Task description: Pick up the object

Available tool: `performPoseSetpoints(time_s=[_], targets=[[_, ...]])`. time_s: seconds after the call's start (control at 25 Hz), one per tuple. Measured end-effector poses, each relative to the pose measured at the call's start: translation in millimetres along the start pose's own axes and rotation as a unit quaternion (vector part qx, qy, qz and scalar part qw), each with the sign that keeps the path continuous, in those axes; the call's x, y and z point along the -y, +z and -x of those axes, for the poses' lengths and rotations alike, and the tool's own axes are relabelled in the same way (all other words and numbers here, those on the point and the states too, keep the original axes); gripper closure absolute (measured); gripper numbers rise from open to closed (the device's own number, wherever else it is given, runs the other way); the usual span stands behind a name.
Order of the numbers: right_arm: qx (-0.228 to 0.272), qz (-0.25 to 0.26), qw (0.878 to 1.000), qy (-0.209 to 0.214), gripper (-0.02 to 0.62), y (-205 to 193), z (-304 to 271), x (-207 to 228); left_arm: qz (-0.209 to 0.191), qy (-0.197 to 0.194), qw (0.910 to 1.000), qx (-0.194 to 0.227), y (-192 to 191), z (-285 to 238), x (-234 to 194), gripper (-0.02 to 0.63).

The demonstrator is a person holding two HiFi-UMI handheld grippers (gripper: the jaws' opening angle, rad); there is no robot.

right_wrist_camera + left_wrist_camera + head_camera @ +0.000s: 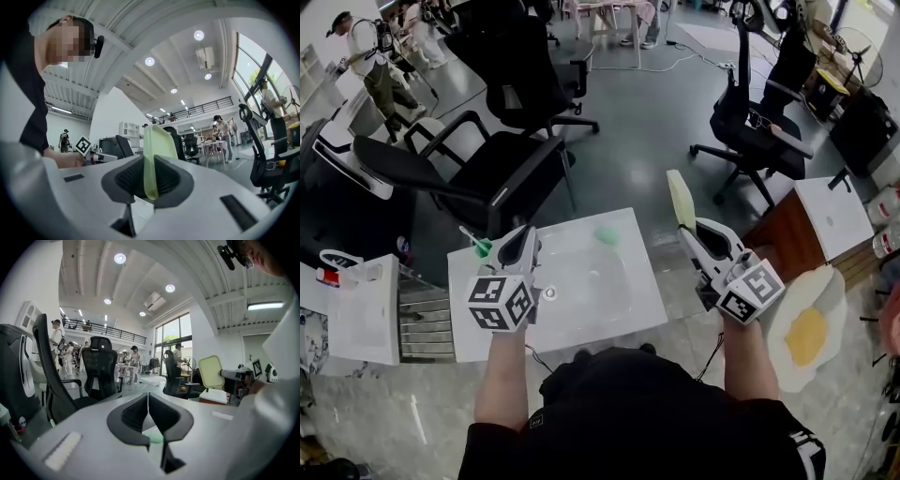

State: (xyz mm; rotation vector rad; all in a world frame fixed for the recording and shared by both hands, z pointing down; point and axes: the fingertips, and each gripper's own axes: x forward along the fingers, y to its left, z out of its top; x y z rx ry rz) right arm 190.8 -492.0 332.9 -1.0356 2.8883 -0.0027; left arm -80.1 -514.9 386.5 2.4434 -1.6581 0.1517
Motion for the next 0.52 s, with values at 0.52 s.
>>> performPoseSetpoints(time_s=[0.52], targets=[[-0.001, -0.003, 1.000, 0.005, 0.523, 2, -4, -10, 0.011, 0.007, 0.9999, -0.006, -6, 12, -6, 0.588]])
